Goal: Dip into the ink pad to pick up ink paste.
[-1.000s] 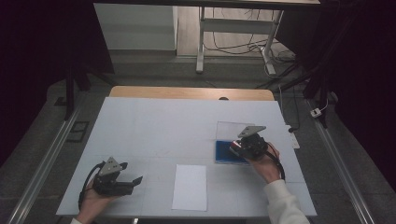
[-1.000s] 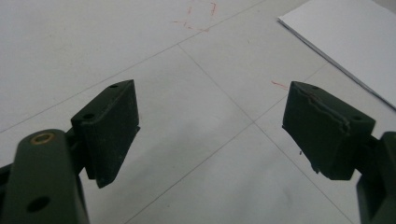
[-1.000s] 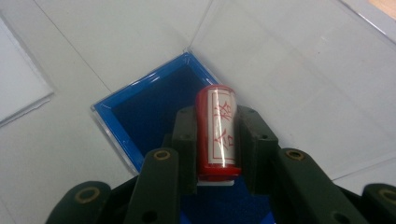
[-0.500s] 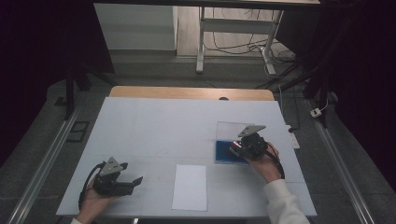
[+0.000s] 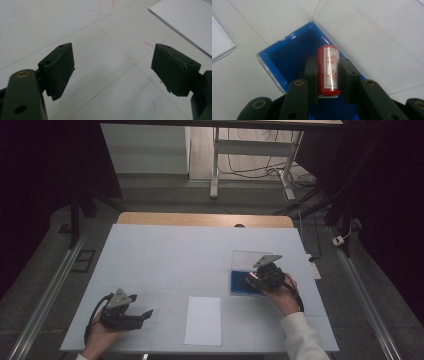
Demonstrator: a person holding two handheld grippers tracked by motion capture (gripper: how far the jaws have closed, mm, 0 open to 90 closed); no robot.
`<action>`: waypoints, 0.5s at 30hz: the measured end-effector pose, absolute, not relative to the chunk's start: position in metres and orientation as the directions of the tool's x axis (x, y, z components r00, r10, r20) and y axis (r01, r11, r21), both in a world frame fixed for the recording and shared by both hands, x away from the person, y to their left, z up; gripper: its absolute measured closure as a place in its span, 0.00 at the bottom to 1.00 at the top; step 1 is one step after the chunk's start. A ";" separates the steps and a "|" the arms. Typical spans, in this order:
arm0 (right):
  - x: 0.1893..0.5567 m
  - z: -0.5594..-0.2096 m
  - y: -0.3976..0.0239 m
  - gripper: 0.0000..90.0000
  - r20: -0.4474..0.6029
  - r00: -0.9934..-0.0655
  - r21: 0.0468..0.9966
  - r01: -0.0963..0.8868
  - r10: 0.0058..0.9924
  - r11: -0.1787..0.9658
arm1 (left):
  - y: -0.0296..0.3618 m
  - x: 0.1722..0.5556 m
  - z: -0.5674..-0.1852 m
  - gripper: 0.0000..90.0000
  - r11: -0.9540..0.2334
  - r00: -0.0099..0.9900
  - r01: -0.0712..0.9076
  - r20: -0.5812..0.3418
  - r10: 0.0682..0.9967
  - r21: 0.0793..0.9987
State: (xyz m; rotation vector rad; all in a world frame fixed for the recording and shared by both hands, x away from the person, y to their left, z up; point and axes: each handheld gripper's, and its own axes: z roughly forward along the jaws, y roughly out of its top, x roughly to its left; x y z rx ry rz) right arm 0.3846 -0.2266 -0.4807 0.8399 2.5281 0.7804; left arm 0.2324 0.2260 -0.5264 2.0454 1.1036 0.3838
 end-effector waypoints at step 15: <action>0.384 -0.482 -0.228 0.79 -0.149 -0.750 0.611 0.442 0.644 0.657 | 0.225 0.233 -0.526 0.21 -0.335 0.579 0.580 -0.087 0.811 0.743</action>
